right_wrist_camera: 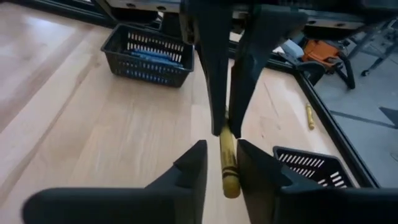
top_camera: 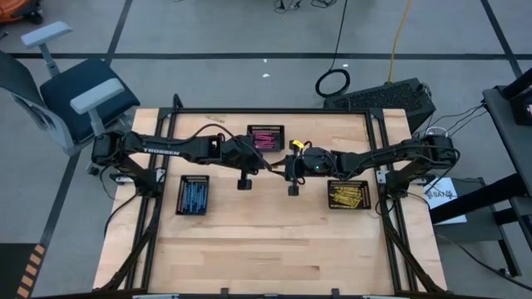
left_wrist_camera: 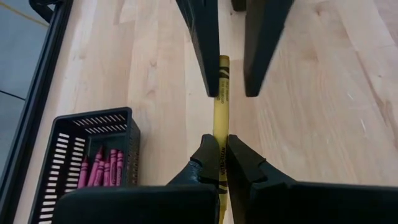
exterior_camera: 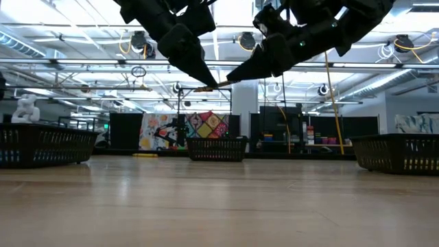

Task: Sort crayons
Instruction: Put the middle yellow crayon into the bottom right black bin

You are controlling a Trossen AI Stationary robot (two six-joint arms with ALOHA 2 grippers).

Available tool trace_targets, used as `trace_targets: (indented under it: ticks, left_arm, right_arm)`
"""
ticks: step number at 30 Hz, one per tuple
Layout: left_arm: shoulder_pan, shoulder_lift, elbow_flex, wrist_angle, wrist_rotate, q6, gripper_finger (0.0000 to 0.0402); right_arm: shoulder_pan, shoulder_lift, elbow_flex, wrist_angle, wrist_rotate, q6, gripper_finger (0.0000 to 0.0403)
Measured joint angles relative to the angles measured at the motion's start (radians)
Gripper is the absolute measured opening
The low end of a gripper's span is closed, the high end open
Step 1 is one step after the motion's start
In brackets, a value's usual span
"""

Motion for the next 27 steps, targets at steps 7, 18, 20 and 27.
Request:
trace_targets:
  ticks: [7, 18, 20, 27]
  left_arm:
    - [-0.001, 0.000, 0.000, 0.003, 0.004, 0.000, 0.0004]
    - [-0.011, 0.000, 0.000, 0.001, 0.003, 0.000, 0.0004]
    - [-0.011, 0.000, 0.000, 0.001, 0.002, 0.000, 0.0004]
    - [-0.007, 0.000, 0.000, -0.013, -0.002, 0.001, 0.0004]
  right_arm:
    - [-0.005, 0.000, 0.000, -0.044, 0.005, 0.001, 0.0019]
    - [-0.004, 0.000, 0.000, -0.047, 0.003, -0.026, 0.0003]
    - [-0.004, -0.001, 0.000, -0.051, 0.006, -0.025, 0.0002]
    - [-0.004, -0.026, -0.001, -0.210, 0.079, 0.029, 0.0001]
